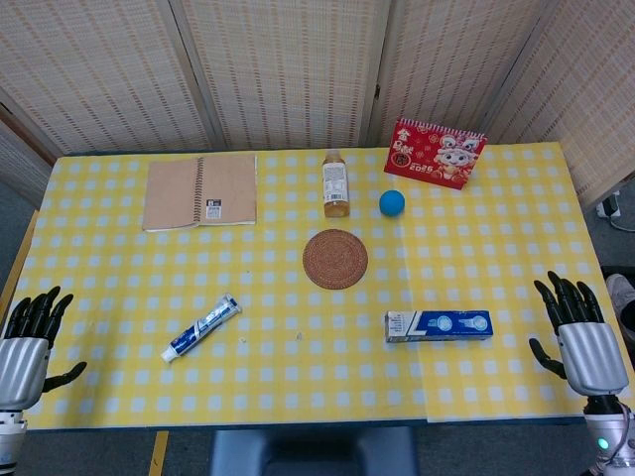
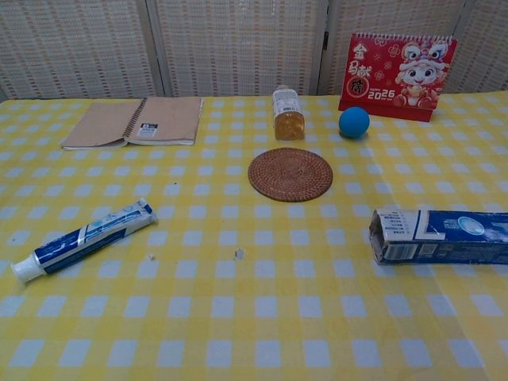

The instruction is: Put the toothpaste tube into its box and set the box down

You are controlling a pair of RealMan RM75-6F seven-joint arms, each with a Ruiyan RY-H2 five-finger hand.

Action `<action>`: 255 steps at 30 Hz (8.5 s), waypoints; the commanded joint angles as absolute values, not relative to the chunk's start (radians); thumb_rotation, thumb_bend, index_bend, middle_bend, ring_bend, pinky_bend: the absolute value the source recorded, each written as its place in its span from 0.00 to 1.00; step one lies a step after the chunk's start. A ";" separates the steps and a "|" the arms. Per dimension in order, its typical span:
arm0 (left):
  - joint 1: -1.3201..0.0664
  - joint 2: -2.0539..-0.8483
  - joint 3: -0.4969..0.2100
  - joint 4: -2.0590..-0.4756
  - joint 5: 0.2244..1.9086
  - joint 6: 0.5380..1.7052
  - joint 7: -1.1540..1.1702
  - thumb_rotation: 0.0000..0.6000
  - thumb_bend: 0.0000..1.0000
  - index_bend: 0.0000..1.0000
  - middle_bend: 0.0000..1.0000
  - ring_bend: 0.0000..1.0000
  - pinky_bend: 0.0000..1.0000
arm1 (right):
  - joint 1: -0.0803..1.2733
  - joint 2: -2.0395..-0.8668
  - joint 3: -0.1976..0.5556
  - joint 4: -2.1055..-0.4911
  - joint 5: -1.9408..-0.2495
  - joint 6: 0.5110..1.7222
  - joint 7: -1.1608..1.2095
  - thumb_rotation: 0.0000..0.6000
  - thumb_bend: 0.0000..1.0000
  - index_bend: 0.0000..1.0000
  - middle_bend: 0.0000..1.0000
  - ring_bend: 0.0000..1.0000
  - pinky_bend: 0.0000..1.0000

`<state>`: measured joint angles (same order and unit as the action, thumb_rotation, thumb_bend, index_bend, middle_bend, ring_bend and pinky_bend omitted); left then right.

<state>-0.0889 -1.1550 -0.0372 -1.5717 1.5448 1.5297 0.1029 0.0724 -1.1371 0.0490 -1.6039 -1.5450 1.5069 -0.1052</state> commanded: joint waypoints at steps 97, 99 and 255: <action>-0.582 -1.628 -0.190 -1.521 0.820 1.058 0.542 1.00 0.18 0.32 1.00 1.00 1.00 | 0.075 -1.148 0.081 -1.562 -1.526 1.530 -0.072 1.00 0.34 0.00 0.00 0.00 0.00; -0.585 -1.623 -0.187 -1.530 0.816 1.059 0.544 1.00 0.18 0.32 1.00 1.00 1.00 | 0.074 -1.149 0.081 -1.564 -1.528 1.532 -0.072 1.00 0.35 0.00 0.00 0.00 0.00; -0.556 -0.981 -0.440 -2.308 0.965 1.053 -0.379 1.00 0.78 0.82 1.00 1.00 1.00 | 0.449 -1.593 0.083 -1.281 -1.566 1.223 0.744 1.00 0.34 0.41 0.36 0.39 0.37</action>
